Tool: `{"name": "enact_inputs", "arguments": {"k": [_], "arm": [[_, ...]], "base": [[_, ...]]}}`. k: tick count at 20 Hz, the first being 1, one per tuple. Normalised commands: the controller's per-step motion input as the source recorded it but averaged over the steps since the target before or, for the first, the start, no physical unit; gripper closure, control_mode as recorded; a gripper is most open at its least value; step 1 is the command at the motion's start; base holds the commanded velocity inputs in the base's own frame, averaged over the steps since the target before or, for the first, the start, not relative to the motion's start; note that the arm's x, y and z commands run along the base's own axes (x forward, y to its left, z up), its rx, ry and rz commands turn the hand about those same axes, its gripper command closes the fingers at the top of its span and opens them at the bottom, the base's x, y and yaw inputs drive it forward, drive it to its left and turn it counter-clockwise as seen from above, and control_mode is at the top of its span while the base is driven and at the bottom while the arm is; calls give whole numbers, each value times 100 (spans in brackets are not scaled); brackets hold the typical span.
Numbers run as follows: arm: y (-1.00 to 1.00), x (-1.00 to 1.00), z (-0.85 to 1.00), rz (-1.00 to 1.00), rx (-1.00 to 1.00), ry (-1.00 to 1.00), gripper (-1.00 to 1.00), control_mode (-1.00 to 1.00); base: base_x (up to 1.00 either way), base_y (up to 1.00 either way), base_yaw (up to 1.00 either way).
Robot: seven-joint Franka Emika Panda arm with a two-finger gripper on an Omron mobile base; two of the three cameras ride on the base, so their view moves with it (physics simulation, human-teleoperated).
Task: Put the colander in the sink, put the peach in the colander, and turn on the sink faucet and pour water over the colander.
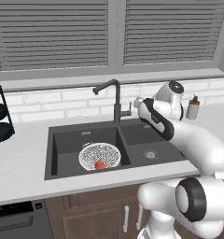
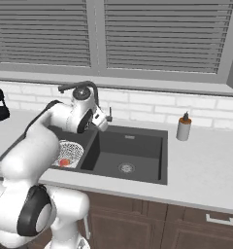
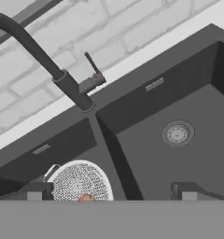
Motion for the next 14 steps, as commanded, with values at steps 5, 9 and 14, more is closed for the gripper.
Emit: {"name": "enact_inputs", "arguments": {"k": [5, 9, 14], "arm": [[-9, 70, -18, 1, 19, 7, -100, -100], [-2, 58, -23, 0, 17, 6, -100, -100], [0, 54, -36, 0, 12, 2, -100, -100]], "base": [[0, 0, 0], [0, 0, 0], [0, 0, 0]]}}
